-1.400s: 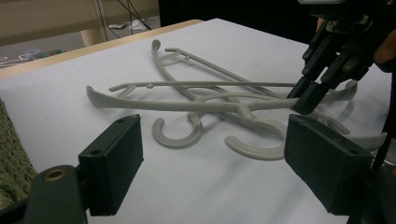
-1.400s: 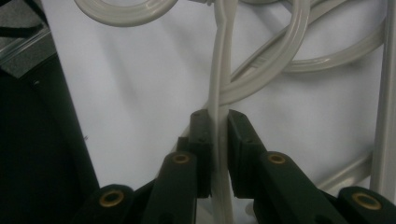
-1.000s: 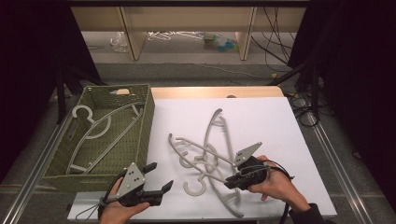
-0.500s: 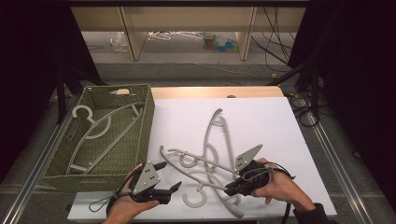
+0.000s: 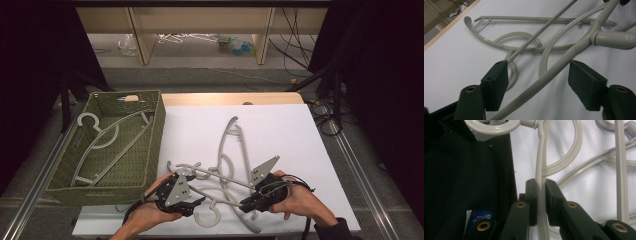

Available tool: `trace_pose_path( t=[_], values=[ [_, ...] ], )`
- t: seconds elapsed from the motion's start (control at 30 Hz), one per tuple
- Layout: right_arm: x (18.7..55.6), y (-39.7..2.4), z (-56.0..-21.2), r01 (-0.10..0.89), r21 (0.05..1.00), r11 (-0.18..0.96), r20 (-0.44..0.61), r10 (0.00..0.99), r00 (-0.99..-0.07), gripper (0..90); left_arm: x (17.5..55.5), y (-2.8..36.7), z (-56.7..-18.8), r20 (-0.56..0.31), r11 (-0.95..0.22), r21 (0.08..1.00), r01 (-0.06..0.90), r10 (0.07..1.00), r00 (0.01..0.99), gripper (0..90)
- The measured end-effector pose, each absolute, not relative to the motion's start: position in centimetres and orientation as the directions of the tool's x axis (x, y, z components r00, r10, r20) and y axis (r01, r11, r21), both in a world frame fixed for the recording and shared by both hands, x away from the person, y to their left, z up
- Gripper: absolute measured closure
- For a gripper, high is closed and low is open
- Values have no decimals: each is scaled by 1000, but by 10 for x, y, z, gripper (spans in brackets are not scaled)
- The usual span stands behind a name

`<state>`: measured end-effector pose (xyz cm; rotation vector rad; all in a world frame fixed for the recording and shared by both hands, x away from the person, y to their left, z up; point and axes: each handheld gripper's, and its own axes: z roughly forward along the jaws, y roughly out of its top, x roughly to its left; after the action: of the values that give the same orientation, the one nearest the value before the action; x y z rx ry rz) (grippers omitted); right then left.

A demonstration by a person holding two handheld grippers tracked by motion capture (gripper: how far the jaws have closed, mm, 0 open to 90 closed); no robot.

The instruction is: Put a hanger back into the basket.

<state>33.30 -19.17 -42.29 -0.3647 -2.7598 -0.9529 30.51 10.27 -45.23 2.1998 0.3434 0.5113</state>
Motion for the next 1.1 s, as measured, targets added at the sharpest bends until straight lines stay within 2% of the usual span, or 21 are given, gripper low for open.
trace_pose_path(
  t=[0.2,0.33,0.47,0.7,1.0,1.1],
  values=[
    [333,-192,-422,293,580,760,274,156,-949,821,308,95,-458,263,-663,748,32,341,903,398],
    [332,-191,-422,288,583,759,274,150,-950,821,309,92,-458,275,-670,743,2,308,911,490],
    [333,-193,-421,289,585,758,273,151,-950,821,309,87,-456,324,-702,709,-73,231,918,617],
    [335,-200,-415,287,616,733,256,158,-954,818,308,84,-441,415,-720,668,-190,148,898,693],
    [339,-206,-403,257,658,707,133,227,-965,735,307,83,-425,430,-710,670,-218,132,893,765],
    [342,-208,-397,263,685,679,91,279,-956,680,308,83,-419,378,-682,711,-169,169,910,788]
  ],
)
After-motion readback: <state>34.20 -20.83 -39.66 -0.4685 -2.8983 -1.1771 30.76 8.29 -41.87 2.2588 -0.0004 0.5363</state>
